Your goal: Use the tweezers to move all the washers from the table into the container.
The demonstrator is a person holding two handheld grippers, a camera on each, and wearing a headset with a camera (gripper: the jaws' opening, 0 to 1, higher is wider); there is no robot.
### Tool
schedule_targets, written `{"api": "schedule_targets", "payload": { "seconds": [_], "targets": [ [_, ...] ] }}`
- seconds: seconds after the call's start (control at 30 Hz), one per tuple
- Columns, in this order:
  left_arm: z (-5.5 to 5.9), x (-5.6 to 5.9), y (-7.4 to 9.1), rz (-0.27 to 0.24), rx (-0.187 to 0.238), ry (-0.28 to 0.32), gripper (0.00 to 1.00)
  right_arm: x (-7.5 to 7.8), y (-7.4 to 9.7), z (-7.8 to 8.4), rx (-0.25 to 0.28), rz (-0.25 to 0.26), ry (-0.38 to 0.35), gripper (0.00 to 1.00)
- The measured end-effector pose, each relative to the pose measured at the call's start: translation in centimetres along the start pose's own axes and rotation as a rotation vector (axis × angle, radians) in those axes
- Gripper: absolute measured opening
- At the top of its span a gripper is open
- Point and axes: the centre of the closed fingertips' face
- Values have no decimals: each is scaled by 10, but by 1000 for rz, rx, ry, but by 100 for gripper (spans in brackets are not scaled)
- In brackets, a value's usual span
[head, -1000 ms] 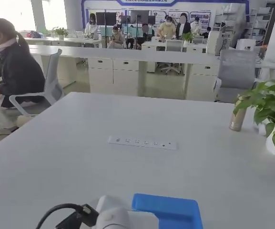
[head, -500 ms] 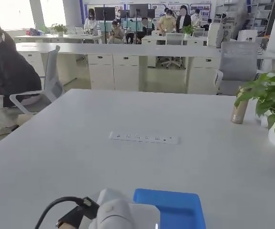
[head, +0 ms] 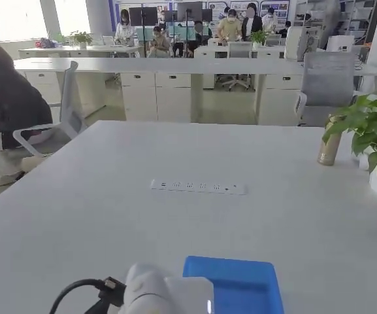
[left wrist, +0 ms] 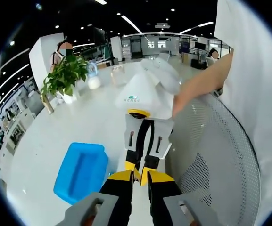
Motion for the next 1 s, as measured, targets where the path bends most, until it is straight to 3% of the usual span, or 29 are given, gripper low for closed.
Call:
{"api": "schedule_targets", "payload": {
  "seconds": [0.13,0.4,0.7,0.8,0.87,0.93,1.0],
  "targets": [
    [1,0,-1,13,29,57,8,-1,0,0,-1,1,8,5],
    [2,0,-4,8,41,79,5,-2,-1,0,-2,0,13,5],
    [-1,-1,-7,18,39,51,0,-1,-2,1,-8,-1,10,7],
    [-2,0,-7,18,37,33,0,2,-2,4,-31,22,8,14],
    [-2,1,-7,19,36,29,0,0,1,-2,5,13,-1,17],
    [-3,1,-7,19,35,17,0,-1,3,-9,40,1,-9,13],
    [-2,-1,-7,11,24,5,0,-3,3,-8,32,-8,-3,9]
  ]
}}
Point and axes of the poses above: the centre of the closed fingertips' face, and the gripper's own axes: y roughly backward along the fingers, x roughly to its right, z roughly out of its underside, and after that the axes turned 7 degrees about -x, right-handed
